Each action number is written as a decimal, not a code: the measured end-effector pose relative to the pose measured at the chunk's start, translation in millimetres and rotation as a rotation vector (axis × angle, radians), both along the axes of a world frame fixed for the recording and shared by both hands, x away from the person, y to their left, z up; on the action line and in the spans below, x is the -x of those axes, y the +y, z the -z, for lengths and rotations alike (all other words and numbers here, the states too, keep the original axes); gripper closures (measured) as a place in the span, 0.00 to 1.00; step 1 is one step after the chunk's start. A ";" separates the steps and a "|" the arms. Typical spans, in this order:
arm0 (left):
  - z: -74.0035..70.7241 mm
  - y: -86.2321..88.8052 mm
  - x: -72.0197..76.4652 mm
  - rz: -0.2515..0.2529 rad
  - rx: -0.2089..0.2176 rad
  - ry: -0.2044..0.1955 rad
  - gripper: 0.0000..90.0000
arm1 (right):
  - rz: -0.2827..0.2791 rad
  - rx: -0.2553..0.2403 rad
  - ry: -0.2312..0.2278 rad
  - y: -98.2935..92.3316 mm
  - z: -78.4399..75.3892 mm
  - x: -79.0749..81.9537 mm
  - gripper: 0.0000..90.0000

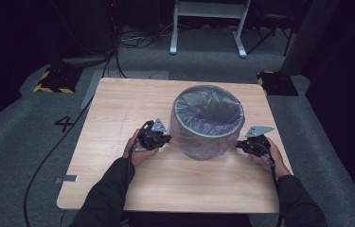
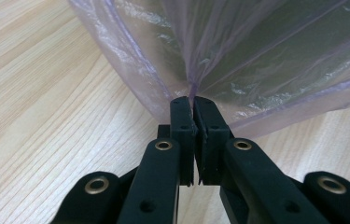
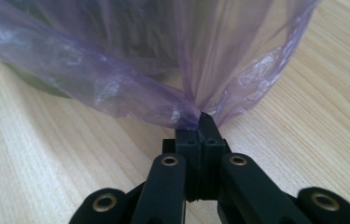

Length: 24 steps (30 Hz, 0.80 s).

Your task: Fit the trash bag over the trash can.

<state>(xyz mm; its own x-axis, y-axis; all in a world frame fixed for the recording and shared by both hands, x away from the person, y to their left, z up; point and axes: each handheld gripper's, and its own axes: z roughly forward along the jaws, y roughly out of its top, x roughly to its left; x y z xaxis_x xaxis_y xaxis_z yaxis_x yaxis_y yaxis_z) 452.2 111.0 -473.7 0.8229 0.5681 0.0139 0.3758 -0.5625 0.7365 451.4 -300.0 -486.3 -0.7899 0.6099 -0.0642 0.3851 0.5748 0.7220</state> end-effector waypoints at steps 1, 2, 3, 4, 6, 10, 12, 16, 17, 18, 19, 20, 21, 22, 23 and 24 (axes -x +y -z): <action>0.6 1.4 -0.5 -0.006 0.005 0.002 0.96 | 0.006 -0.011 0.000 -1.4 1.1 -0.7 1.00; 1.1 2.7 -1.0 -0.010 0.007 0.002 0.96 | 0.013 -0.022 0.001 -2.6 2.0 -1.1 1.00; 1.6 4.1 -1.4 -0.014 0.010 0.003 0.96 | 0.020 -0.027 0.001 -3.6 2.7 -1.4 1.00; 2.2 5.3 -1.7 -0.017 0.015 0.004 0.96 | 0.026 -0.029 0.001 -4.4 3.3 -1.8 1.00; 3.3 6.6 -1.5 -0.026 0.013 0.004 0.96 | 0.029 -0.039 0.003 -5.9 4.6 -1.9 1.00; 6.9 7.6 -2.4 -0.031 0.020 0.013 0.96 | 0.041 -0.041 0.012 -7.6 8.0 -2.7 1.00; 8.1 7.4 -2.8 -0.032 0.022 0.016 0.95 | 0.044 -0.049 0.016 -8.5 8.5 -2.5 1.00; 8.0 6.5 -2.7 -0.037 0.014 0.012 0.89 | 0.048 -0.051 0.018 -9.3 9.1 -2.8 1.00; 7.7 6.7 -2.5 -0.039 0.018 0.013 0.87 | 0.051 -0.053 0.019 -9.5 9.3 -2.8 1.00; 6.7 7.3 -2.4 -0.049 0.018 0.006 0.83 | 0.052 -0.055 0.022 -9.7 9.6 -2.7 1.00; 6.2 7.7 -2.4 -0.055 0.018 0.005 0.75 | 0.053 -0.057 0.022 -10.0 9.8 -2.6 0.99; 5.3 8.6 -1.9 -0.062 0.018 0.005 0.71 | 0.054 -0.057 0.022 -10.3 9.7 -2.6 0.98; 4.7 9.1 -1.3 -0.063 0.018 0.011 0.66 | 0.058 -0.059 0.025 -10.9 9.3 -2.1 0.95; 3.7 9.8 -1.0 -0.070 0.010 0.013 0.61 | 0.058 -0.058 0.026 -11.3 8.9 -1.8 0.91; 2.8 10.4 -0.6 -0.082 0.002 0.015 0.54 | 0.063 -0.055 0.022 -12.1 8.1 -1.3 0.83; 1.6 11.7 0.6 -0.094 0.002 0.026 0.47 | 0.076 -0.055 0.017 -13.1 7.3 -1.0 0.77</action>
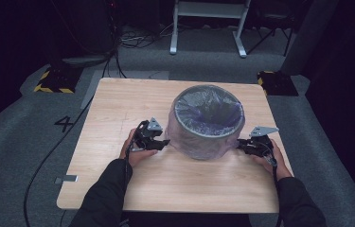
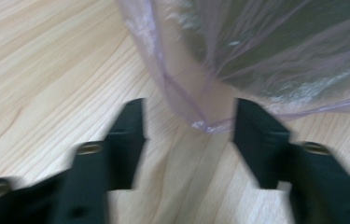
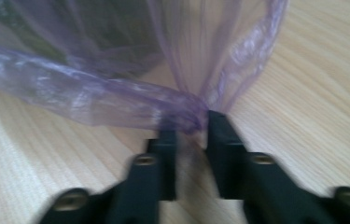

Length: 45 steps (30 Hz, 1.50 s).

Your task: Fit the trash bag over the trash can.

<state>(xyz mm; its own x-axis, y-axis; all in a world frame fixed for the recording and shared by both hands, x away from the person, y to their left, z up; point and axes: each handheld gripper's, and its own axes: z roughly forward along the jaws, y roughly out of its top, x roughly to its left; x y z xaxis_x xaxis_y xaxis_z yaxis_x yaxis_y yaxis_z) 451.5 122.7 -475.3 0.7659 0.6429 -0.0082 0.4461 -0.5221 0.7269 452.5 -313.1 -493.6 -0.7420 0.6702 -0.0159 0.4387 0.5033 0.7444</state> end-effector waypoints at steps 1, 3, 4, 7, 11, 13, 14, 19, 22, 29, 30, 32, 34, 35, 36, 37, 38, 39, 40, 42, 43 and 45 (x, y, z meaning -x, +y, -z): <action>-1.1 1.6 1.0 0.002 0.010 0.005 0.36 | 0.000 -0.006 0.011 -2.0 -1.1 0.6 0.69; -5.1 6.8 5.7 0.000 0.048 -0.008 0.27 | 0.007 -0.010 0.012 -5.3 -2.7 2.2 0.58; -7.3 8.9 9.1 -0.007 0.058 -0.022 0.24 | 0.016 -0.017 0.017 -8.2 -3.9 2.9 0.54; -14.9 15.5 18.4 -0.002 0.073 -0.049 0.18 | 0.013 -0.039 0.035 -17.2 -8.1 6.9 0.39; -22.5 22.4 30.9 0.006 0.070 -0.068 0.18 | 0.028 -0.050 0.024 -29.3 -14.6 15.5 0.30; -24.5 24.3 36.5 0.013 0.064 -0.066 0.18 | 0.033 -0.043 0.024 -33.6 -16.0 19.6 0.26; -25.3 25.0 39.2 0.015 0.059 -0.066 0.18 | 0.032 -0.040 0.024 -35.1 -16.1 20.8 0.25; -22.0 28.1 52.9 0.024 0.060 -0.059 0.18 | 0.045 -0.039 0.024 -42.7 -14.9 29.6 0.23; -14.5 30.1 60.1 0.014 0.051 -0.055 0.18 | 0.051 -0.042 0.011 -47.2 -15.0 34.6 0.23; 2.5 34.5 73.6 0.002 0.032 -0.036 0.18 | 0.077 -0.092 -0.067 -54.7 -27.6 46.9 0.24; 4.2 35.1 75.9 -0.002 0.025 -0.032 0.18 | 0.083 -0.097 -0.078 -55.3 -29.6 48.4 0.24; 6.4 35.9 78.9 -0.006 0.023 -0.022 0.18 | 0.086 -0.111 -0.102 -56.2 -34.9 52.5 0.24; 7.9 37.0 82.0 -0.010 0.007 -0.016 0.18 | 0.087 -0.116 -0.128 -56.0 -40.9 56.5 0.24; 9.0 37.8 83.4 -0.012 0.011 -0.010 0.18 | 0.086 -0.120 -0.136 -55.7 -43.0 57.7 0.24; 10.6 39.2 84.8 -0.015 0.015 -0.004 0.18 | 0.088 -0.126 -0.145 -55.2 -45.8 59.1 0.24; 10.6 39.2 84.8 -0.015 0.015 -0.004 0.18 | 0.088 -0.128 -0.159 -54.1 -49.4 60.6 0.25; 12.4 40.5 86.6 -0.012 0.007 0.006 0.18 | 0.090 -0.132 -0.166 -53.3 -52.6 61.7 0.24; 13.5 41.0 87.8 -0.019 0.008 0.006 0.18 | 0.086 -0.139 -0.172 -52.6 -55.0 62.6 0.25; 14.3 42.0 89.2 -0.030 0.003 0.002 0.18 | 0.081 -0.147 -0.179 -51.5 -58.5 64.0 0.25; 14.8 42.3 90.1 -0.040 -0.001 -0.009 0.18 | 0.069 -0.155 -0.188 -49.7 -63.2 65.7 0.25; 15.6 43.2 91.8 -0.058 -0.009 -0.021 0.18 | 0.056 -0.146 -0.211 -45.6 -71.2 68.8 0.24; 16.0 43.5 92.6 -0.060 -0.003 -0.017 0.18 | 0.053 -0.141 -0.219 -43.8 -74.3 70.0 0.24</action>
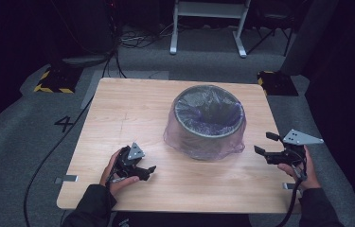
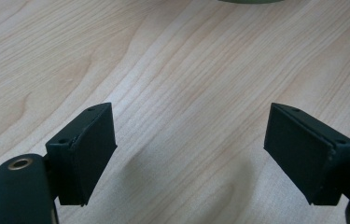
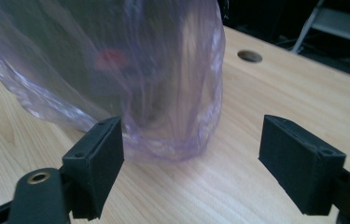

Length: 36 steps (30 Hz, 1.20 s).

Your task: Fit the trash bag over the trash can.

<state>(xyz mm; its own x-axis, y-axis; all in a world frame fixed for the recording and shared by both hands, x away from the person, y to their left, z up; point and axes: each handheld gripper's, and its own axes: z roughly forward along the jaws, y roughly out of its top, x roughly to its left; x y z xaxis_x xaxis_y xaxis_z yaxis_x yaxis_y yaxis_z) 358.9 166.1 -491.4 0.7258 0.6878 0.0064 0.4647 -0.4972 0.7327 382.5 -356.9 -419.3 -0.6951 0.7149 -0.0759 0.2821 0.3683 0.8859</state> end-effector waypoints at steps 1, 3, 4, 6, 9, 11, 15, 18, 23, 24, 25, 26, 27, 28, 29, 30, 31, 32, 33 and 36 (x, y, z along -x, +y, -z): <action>0.5 0.5 0.5 -0.004 0.001 0.003 0.18 | -0.010 -0.001 -0.009 2.3 -3.8 1.6 0.24; 1.7 1.4 0.4 -0.002 -0.003 0.007 0.18 | -0.029 0.008 -0.038 9.9 -13.9 6.6 0.24; 2.9 2.6 0.5 -0.004 -0.010 0.012 0.18 | -0.044 0.008 -0.045 13.2 -17.7 8.6 0.24; 3.9 3.2 0.9 -0.007 -0.011 0.021 0.18 | -0.061 0.023 -0.065 18.5 -23.8 11.3 0.24; 4.2 4.7 1.1 -0.008 -0.014 0.020 0.18 | -0.084 0.032 -0.081 25.2 -31.2 13.9 0.24; 4.5 5.3 1.0 -0.009 -0.014 0.023 0.18 | -0.092 0.037 -0.086 27.3 -33.4 14.5 0.24; 8.4 5.8 0.2 -0.005 -0.027 0.038 0.18 | -0.113 0.038 -0.108 37.2 -43.5 16.2 0.24; 9.8 6.0 -0.3 -0.001 -0.028 0.045 0.18 | -0.119 0.036 -0.126 41.0 -49.5 17.2 0.24; 10.8 6.7 0.3 0.003 -0.018 0.042 0.17 | -0.130 0.030 -0.134 45.4 -59.2 15.7 0.24; 11.7 7.2 0.4 0.003 -0.014 0.036 0.17 | -0.134 0.025 -0.135 47.4 -63.2 13.6 0.24; 11.9 7.4 0.3 0.005 -0.014 0.032 0.16 | -0.134 0.027 -0.137 48.2 -64.6 12.5 0.24; 12.2 7.4 0.4 0.006 -0.013 0.030 0.16 | -0.135 0.028 -0.139 49.3 -66.3 11.3 0.24; 12.3 7.4 0.4 0.005 -0.012 0.031 0.16 | -0.140 0.029 -0.140 50.5 -68.3 10.1 0.24; 12.3 7.4 0.3 0.006 -0.012 0.031 0.16 | -0.140 0.029 -0.140 51.4 -69.5 9.3 0.24; 12.3 7.4 0.3 0.006 -0.012 0.031 0.16 | -0.138 0.030 -0.142 52.7 -71.0 8.3 0.24; 12.3 7.5 0.2 0.007 -0.012 0.032 0.16 | -0.138 0.033 -0.144 54.3 -72.9 7.3 0.24; 12.3 7.5 0.2 0.007 -0.012 0.032 0.16 | -0.138 0.033 -0.145 55.3 -74.0 7.0 0.24; 12.3 7.4 0.2 0.007 -0.012 0.031 0.16 | -0.135 0.034 -0.150 56.8 -76.0 6.2 0.24; 12.3 7.4 0.2 0.006 -0.013 0.031 0.16 | -0.136 0.035 -0.153 57.8 -77.2 5.7 0.24; 12.3 7.1 0.2 0.004 -0.016 0.029 0.16 | -0.145 0.025 -0.162 62.6 -83.6 3.9 0.24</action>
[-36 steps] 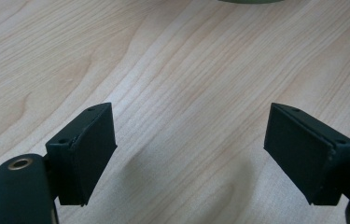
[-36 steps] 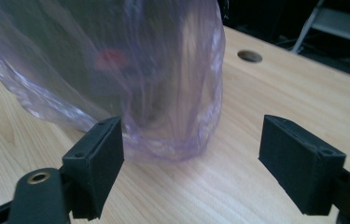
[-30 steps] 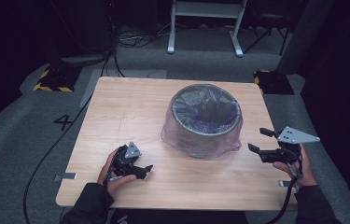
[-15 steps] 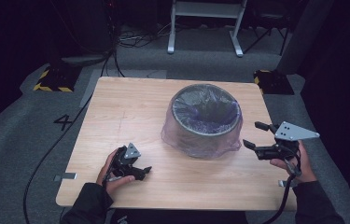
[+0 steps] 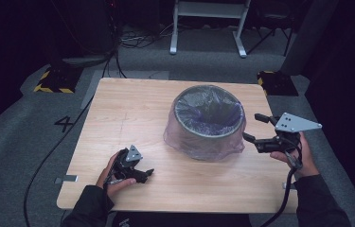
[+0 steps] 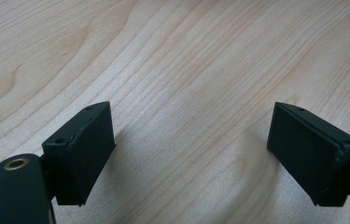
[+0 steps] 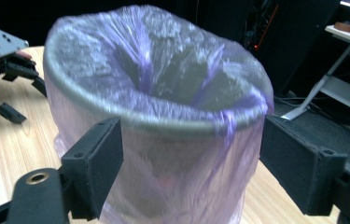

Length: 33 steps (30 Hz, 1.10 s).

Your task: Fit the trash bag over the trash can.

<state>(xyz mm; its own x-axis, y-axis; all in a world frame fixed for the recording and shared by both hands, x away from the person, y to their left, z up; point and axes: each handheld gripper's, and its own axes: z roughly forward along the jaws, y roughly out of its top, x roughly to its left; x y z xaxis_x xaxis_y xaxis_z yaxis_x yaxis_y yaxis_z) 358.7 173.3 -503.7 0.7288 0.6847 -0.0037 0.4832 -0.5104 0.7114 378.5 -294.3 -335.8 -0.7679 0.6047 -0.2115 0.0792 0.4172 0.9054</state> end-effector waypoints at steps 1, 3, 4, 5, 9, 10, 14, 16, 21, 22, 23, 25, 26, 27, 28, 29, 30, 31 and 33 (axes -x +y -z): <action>-0.1 -0.1 0.1 -0.001 0.000 0.001 0.16 | 0.000 0.000 -0.005 1.3 -1.5 -0.7 0.24; -0.1 -0.5 0.4 -0.007 -0.001 0.002 0.16 | -0.006 -0.009 -0.005 4.9 -6.0 -2.9 0.24; -0.2 -0.8 0.7 -0.010 -0.002 0.003 0.16 | -0.007 -0.011 -0.008 6.2 -7.4 -3.7 0.24; -0.2 -0.8 0.7 -0.010 -0.002 0.003 0.16 | -0.009 -0.013 -0.011 8.1 -9.5 -5.1 0.24; -0.2 -0.7 0.7 -0.010 -0.002 0.002 0.16 | -0.007 -0.010 -0.014 13.3 -16.3 -9.3 0.24; -0.2 -0.7 0.7 -0.009 -0.001 0.002 0.16 | -0.009 -0.011 -0.016 14.6 -19.1 -10.4 0.24; -0.1 -0.6 0.5 -0.007 0.000 0.002 0.16 | -0.001 -0.001 -0.022 18.5 -26.4 -16.8 0.24; 0.0 -0.7 0.6 -0.008 0.000 0.002 0.16 | 0.003 -0.009 -0.013 20.2 -28.7 -20.8 0.24; -0.1 -0.3 0.0 -0.002 -0.001 0.002 0.16 | 0.031 -0.008 -0.008 26.7 -32.8 -33.2 0.24; -0.1 -0.3 -0.1 -0.002 -0.001 0.002 0.16 | 0.037 -0.013 -0.002 28.0 -33.8 -36.1 0.24; -0.1 -0.3 0.0 -0.002 -0.001 0.002 0.15 | 0.033 -0.024 0.005 29.0 -34.8 -38.8 0.24; -0.1 -0.3 0.0 -0.002 -0.001 0.002 0.16 | 0.036 -0.042 0.014 31.9 -36.9 -44.5 0.24; 0.0 -0.4 0.0 -0.002 0.000 0.002 0.16 | 0.035 -0.049 0.021 33.6 -37.7 -47.0 0.24; 0.0 -0.4 0.0 -0.002 0.000 0.002 0.15 | 0.035 -0.049 0.021 33.6 -37.7 -47.0 0.24; -0.1 -0.3 0.0 -0.002 -0.001 0.002 0.15 | 0.035 -0.050 0.026 35.0 -38.2 -48.6 0.24; -0.1 -0.3 0.0 -0.002 -0.001 0.002 0.16 | 0.040 -0.046 0.032 38.2 -39.0 -51.9 0.24; -0.1 -0.3 0.0 -0.002 -0.001 0.002 0.15 | 0.037 -0.038 0.043 42.4 -39.5 -56.5 0.24; -0.1 -0.3 0.0 -0.002 -0.001 0.002 0.15 | 0.037 -0.038 0.043 42.4 -39.5 -56.5 0.24; -0.1 -0.3 0.0 -0.002 -0.001 0.002 0.16 | 0.029 -0.030 0.055 49.7 -40.8 -61.6 0.24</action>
<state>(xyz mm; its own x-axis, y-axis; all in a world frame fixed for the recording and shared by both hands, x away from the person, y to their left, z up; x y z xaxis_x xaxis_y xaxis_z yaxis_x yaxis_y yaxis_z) 358.8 173.0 -503.6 0.7276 0.6860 -0.0045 0.4854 -0.5101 0.7101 440.1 -244.6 -295.0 -0.7598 0.6323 -0.1512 0.1407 0.3869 0.9113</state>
